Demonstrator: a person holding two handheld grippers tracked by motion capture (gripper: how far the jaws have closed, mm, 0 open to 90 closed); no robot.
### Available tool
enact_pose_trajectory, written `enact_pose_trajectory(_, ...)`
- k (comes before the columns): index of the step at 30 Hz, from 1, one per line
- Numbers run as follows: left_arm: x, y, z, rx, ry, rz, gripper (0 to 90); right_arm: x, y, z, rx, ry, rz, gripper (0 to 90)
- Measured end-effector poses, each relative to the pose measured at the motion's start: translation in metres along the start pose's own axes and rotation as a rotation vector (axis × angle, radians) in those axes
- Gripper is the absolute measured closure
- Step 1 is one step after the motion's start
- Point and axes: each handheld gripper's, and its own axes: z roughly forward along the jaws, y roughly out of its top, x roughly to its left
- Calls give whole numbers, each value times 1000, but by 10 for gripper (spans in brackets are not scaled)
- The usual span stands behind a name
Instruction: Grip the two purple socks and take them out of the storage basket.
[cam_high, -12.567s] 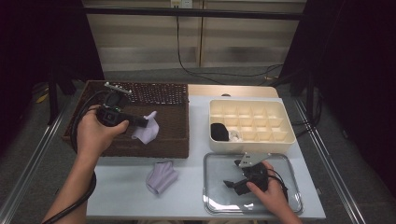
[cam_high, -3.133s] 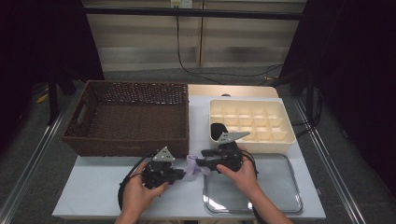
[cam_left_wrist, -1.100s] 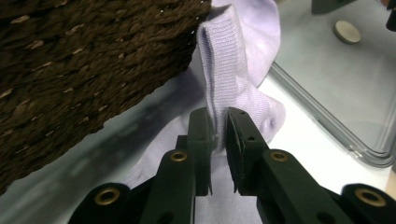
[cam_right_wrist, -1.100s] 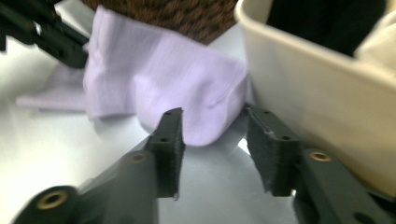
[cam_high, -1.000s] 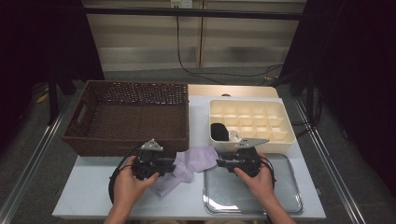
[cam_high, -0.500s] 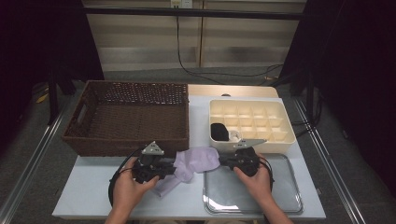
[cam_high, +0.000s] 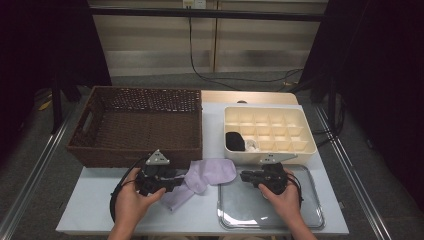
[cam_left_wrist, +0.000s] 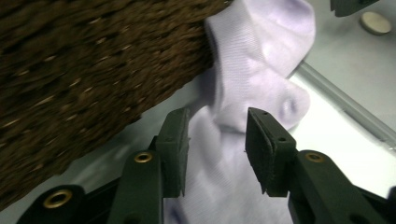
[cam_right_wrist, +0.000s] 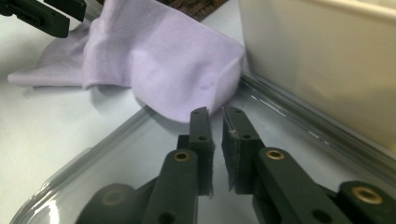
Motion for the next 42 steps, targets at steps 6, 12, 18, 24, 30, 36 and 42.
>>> enact_pose_trajectory(6,-1,-6,-4,16,12,-1,566,6,3,8,4,26,-36,772)
enact_pose_trajectory(12,-4,-12,-1,47,0,1,537,16,10,16,5,54,-77,741)
enact_pose_trajectory(18,-12,-14,2,59,8,31,507,31,18,29,11,93,-137,703)
enact_pose_trajectory(24,-2,-23,-2,63,52,12,444,44,25,47,34,125,-186,653)
enact_pose_trajectory(30,0,-31,3,88,61,54,485,46,25,63,74,123,-198,640)
enact_pose_trajectory(36,-9,-28,2,123,85,24,665,47,25,65,77,128,-196,631)
enact_pose_trajectory(42,-5,-24,-7,95,108,-8,741,51,26,61,68,142,-211,617)
